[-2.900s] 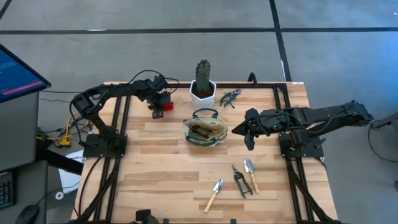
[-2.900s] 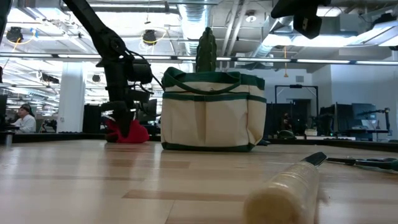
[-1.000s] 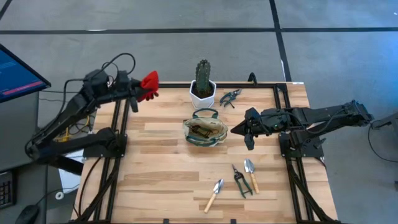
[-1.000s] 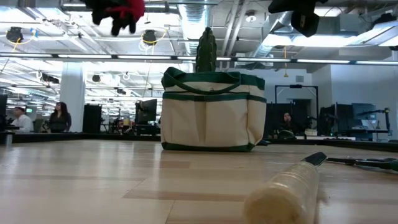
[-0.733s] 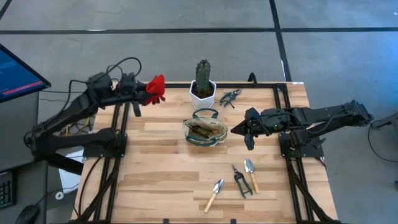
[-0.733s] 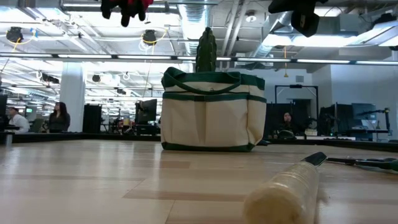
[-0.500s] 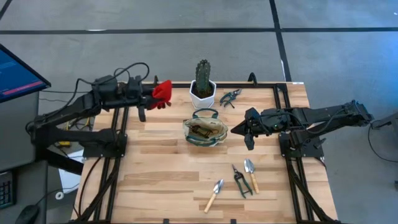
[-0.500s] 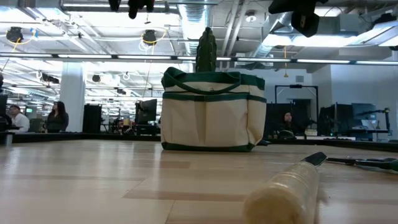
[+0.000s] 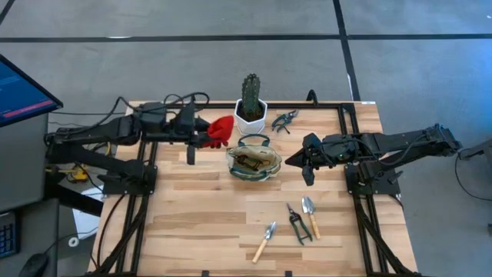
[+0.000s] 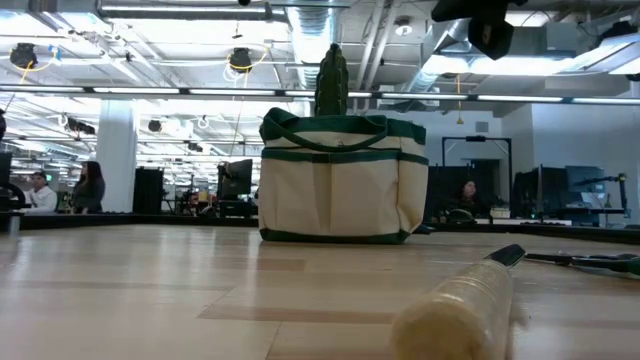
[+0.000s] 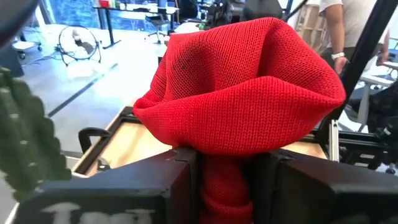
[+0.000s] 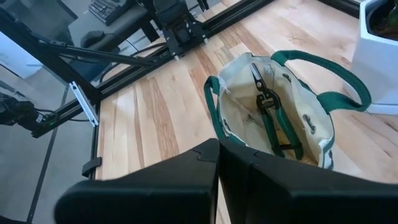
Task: Pick & Place Garden tools in Gardening bag
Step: Put the red gloves into the gardening bag, then put the top brown trowel into the gardening bag
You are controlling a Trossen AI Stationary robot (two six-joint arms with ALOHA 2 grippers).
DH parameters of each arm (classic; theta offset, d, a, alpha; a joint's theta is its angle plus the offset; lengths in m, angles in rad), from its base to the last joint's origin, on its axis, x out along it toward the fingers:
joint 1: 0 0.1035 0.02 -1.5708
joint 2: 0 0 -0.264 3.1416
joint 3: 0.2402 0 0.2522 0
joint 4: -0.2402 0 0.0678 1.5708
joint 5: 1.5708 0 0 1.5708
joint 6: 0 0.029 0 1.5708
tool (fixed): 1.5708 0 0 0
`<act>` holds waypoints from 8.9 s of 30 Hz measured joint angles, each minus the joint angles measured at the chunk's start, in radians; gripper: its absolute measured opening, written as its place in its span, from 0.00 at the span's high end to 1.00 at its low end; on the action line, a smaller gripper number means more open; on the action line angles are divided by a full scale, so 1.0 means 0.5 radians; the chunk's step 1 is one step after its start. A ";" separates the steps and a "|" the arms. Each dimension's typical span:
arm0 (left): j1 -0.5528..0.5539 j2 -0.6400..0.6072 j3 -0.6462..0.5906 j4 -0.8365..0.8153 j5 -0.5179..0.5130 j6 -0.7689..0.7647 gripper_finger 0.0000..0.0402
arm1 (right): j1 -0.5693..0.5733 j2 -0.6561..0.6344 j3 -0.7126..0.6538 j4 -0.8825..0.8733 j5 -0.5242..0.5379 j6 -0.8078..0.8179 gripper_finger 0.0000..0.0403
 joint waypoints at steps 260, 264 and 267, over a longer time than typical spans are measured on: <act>0.258 -0.210 -0.023 0.589 0.574 -0.276 0.32 | -0.487 1.716 1.503 -0.958 -0.428 -0.852 0.39; 0.258 -0.210 -0.023 0.589 0.574 -0.276 0.32 | -0.474 1.717 1.729 -1.079 -0.436 -0.940 0.42; 0.258 -0.210 -0.023 0.589 0.574 -0.276 0.32 | -0.471 1.717 1.905 -1.181 -0.436 -0.944 0.46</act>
